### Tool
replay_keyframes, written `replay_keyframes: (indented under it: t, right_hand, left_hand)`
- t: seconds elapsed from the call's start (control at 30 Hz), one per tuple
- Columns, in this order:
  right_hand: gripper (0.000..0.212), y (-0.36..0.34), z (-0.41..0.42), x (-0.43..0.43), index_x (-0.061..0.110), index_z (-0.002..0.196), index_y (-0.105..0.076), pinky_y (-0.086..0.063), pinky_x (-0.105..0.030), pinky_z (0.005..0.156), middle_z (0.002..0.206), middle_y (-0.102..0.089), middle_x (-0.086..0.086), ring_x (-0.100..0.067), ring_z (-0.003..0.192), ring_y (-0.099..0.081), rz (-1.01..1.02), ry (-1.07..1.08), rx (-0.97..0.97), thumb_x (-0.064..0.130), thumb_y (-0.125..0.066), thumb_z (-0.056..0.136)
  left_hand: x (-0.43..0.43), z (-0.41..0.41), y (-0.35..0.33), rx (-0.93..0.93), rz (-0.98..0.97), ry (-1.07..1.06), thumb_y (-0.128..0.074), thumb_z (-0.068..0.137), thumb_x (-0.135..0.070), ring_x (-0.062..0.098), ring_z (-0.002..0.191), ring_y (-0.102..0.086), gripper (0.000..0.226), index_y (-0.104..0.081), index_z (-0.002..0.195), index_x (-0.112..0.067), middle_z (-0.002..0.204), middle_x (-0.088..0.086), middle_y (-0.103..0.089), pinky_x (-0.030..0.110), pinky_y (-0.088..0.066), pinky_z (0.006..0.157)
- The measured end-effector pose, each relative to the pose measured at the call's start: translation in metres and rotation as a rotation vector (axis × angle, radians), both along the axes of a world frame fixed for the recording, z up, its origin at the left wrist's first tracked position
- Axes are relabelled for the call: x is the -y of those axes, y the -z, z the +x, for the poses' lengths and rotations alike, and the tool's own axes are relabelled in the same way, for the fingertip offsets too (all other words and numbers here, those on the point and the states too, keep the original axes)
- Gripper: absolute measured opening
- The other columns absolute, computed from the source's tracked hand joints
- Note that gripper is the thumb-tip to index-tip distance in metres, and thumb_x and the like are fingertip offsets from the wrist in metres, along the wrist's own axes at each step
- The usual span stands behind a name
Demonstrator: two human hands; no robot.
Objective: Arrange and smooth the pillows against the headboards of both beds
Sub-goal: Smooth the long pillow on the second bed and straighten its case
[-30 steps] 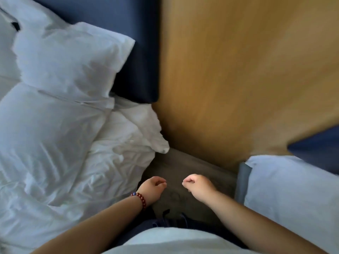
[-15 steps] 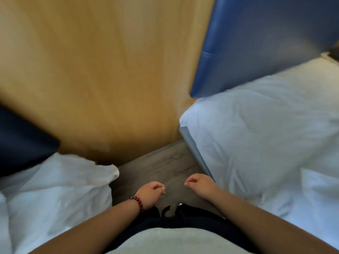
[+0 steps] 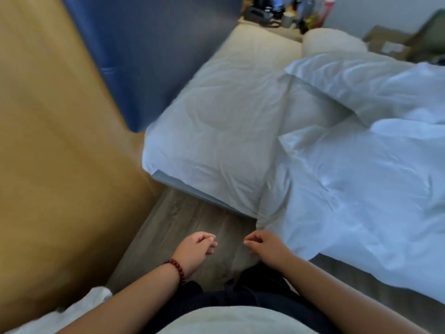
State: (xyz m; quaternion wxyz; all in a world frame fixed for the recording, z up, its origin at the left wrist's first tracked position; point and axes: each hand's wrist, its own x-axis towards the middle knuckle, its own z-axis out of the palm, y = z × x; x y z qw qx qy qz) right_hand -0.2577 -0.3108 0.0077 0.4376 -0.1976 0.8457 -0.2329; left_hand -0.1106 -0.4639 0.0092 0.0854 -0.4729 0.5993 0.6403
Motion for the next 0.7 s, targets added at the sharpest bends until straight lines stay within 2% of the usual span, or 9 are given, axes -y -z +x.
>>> replay_keyframes:
  t: [0.07, 0.2, 0.33, 0.43, 0.53, 0.7]
  right_hand:
    - [0.010, -0.001, -0.010, -0.022, 0.034, 0.079, -0.065, -0.055, -0.037, 0.088, 0.085, -0.072, 0.003, -0.014, 0.084, -0.069, -0.005, 0.078, 0.014, 0.034, -0.065, 0.089]
    - [0.014, -0.008, -0.041, -0.068, 0.033, 0.074, -0.066, -0.055, -0.037, 0.088, 0.084, -0.072, 0.002, -0.016, 0.085, -0.069, -0.018, 0.231, 0.000, 0.032, -0.067, 0.089]
    - [0.006, -0.010, -0.094, -0.119, 0.028, 0.085, -0.068, -0.054, -0.034, 0.087, 0.088, -0.071, 0.003, -0.015, 0.088, -0.068, -0.024, 0.311, -0.012, 0.032, -0.066, 0.088]
    - [0.012, -0.014, -0.140, -0.156, 0.022, 0.093, -0.071, -0.054, -0.031, 0.080, 0.091, -0.072, 0.002, -0.013, 0.086, -0.069, -0.043, 0.362, -0.037, 0.030, -0.064, 0.090]
    - [0.011, -0.016, -0.181, -0.187, 0.022, 0.093, -0.072, -0.054, -0.032, 0.080, 0.091, -0.074, 0.000, -0.014, 0.083, -0.070, -0.061, 0.400, -0.051, 0.029, -0.064, 0.090]
    - [0.007, -0.024, -0.227, -0.228, 0.026, 0.090, -0.069, -0.054, -0.033, 0.082, 0.088, -0.072, 0.003, -0.013, 0.082, -0.068, -0.130, 0.485, -0.092, 0.030, -0.064, 0.090]
  left_hand:
    - [-0.007, -0.022, -0.003, 0.006, -0.015, 0.081, -0.048, 0.101, -0.018, 0.009, 0.080, -0.062, 0.018, -0.065, 0.107, -0.012, 0.100, 0.001, -0.071, 0.019, -0.048, 0.063]
    - [-0.034, -0.070, -0.003, 0.025, -0.018, 0.205, -0.048, 0.101, -0.021, 0.012, 0.086, -0.065, 0.019, -0.064, 0.107, -0.014, 0.101, 0.001, -0.071, 0.024, -0.050, 0.069]
    - [-0.077, -0.130, -0.004, 0.029, -0.018, 0.282, -0.047, 0.101, -0.021, 0.013, 0.087, -0.064, 0.018, -0.064, 0.106, -0.016, 0.101, 0.000, -0.071, 0.024, -0.049, 0.069]
    - [-0.112, -0.177, -0.007, 0.028, -0.019, 0.325, -0.048, 0.101, -0.021, 0.012, 0.084, -0.064, 0.018, -0.063, 0.107, -0.015, 0.099, 0.000, -0.070, 0.022, -0.048, 0.067]
    - [-0.146, -0.219, -0.013, 0.017, -0.003, 0.349, -0.048, 0.101, -0.021, 0.011, 0.082, -0.062, 0.020, -0.063, 0.111, -0.012, 0.102, 0.002, -0.069, 0.019, -0.048, 0.065]
    - [-0.183, -0.275, -0.024, -0.004, -0.020, 0.389, -0.048, 0.101, -0.023, 0.014, 0.092, -0.064, 0.020, -0.062, 0.112, -0.014, 0.106, 0.001, -0.069, 0.027, -0.050, 0.076]
